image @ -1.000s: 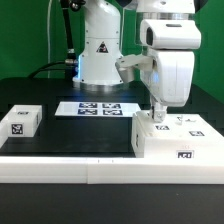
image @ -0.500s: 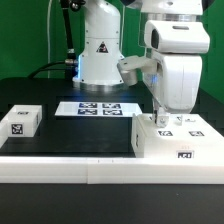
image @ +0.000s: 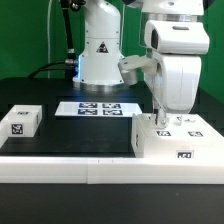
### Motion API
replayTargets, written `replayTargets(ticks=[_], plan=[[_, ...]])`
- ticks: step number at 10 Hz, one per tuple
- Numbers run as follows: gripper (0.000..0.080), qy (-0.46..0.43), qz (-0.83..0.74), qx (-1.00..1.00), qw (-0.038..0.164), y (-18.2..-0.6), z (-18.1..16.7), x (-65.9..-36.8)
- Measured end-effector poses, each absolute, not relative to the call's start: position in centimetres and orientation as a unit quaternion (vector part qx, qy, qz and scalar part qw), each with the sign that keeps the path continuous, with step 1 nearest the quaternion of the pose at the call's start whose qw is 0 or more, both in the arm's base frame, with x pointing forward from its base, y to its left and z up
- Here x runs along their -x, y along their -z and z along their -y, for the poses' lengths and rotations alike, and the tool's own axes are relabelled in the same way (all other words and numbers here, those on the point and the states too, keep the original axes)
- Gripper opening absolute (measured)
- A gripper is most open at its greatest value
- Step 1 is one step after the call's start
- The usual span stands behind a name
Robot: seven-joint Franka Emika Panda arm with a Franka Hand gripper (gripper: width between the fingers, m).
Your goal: Assemble cabinet
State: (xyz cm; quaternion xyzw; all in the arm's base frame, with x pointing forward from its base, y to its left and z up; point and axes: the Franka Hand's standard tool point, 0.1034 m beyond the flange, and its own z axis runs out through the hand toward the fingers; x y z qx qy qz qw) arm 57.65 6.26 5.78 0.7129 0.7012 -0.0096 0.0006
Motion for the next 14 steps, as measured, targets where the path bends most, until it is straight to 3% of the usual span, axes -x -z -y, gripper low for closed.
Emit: replayTargets(ticks=[1,2,3,4,5,6,11,14], plan=[[0.0247,0.01,-0.701,-0.713,0.001,-5.8,-6.3,-57.6],[0.0431,0.01,-0.701,-0.713,0.0,-5.8,-6.3,-57.6],[0.0566,0.01,-0.701,-0.713,0.0,-5.8,-6.3,-57.6],[0.0566,0.01,-0.701,-0.713,0.0,-5.8,-6.3,-57.6],[0.0733,0.01,-0.701,-0.713,0.0,-5.8,-6.3,-57.6],[0.0779,0.01,-0.701,-0.713,0.0,-5.8,-6.3,-57.6],[0.0797,-0.01,-0.618,-0.786,0.015,-7.5,-5.8,-53.7],[0.0797,-0.006,-0.611,-0.792,0.013,-7.4,-5.6,-53.0]])
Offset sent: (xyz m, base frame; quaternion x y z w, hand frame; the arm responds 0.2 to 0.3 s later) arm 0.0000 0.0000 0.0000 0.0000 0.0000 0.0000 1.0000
